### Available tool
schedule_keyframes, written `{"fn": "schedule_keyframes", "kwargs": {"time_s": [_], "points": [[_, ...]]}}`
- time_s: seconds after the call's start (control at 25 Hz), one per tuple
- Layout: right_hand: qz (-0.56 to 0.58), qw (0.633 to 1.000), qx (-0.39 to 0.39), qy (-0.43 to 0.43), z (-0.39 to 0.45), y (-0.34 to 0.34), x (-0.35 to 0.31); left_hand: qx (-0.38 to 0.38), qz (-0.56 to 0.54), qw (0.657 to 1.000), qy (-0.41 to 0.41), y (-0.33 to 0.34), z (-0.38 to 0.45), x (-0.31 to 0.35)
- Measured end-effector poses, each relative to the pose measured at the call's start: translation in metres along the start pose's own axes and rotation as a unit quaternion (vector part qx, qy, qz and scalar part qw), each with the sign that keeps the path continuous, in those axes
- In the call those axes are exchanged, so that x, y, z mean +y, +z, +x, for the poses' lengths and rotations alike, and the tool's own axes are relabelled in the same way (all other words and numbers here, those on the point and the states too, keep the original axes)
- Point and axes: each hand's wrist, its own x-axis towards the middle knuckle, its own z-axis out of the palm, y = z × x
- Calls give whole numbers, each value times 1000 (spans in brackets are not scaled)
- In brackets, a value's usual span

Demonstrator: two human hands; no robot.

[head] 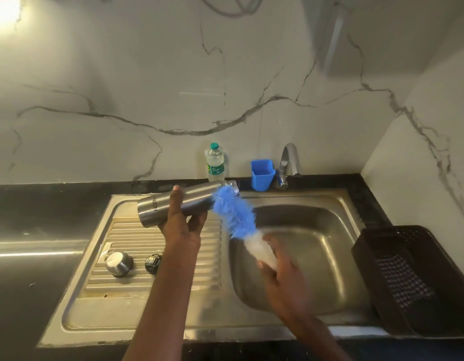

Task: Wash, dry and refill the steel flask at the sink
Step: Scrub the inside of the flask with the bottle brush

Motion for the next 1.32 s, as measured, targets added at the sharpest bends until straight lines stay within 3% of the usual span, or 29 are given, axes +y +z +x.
{"fn": "schedule_keyframes", "kwargs": {"time_s": [0.12, 0.2, 0.36, 0.48, 0.64, 0.84, 1.0, 1.2, 1.32], "points": [[184, 983, 25, -10, 23, -17, 3, 36, 56, 998, 1, -12, -1, 1], [234, 971, 1, -44, 51, -36, -11, 27, 101, 994, -5, -17, -1, 3], [121, 985, -78, -100, 95, -49, -42, -78, 172, 981, -35, -13, -12, -3], [110, 979, -127, -115, 104, -54, -19, -157, 151, 972, -86, -6, -24, 4], [183, 966, -147, -111, 95, -60, -1, -136, 162, 966, -147, 2, -22, 4], [123, 971, -113, -169, 109, -48, -16, -116, 243, 951, -153, -9, -19, -10], [247, 961, -101, -76, 80, -52, 20, -48, 219, 960, -171, 16, -22, -7], [345, 933, -67, 79, 70, -18, 5, 22, 133, 988, -75, 21, -23, -39], [405, 887, -89, 204, 77, -19, -8, 4, 84, 996, 10, 27, -24, -52]]}}
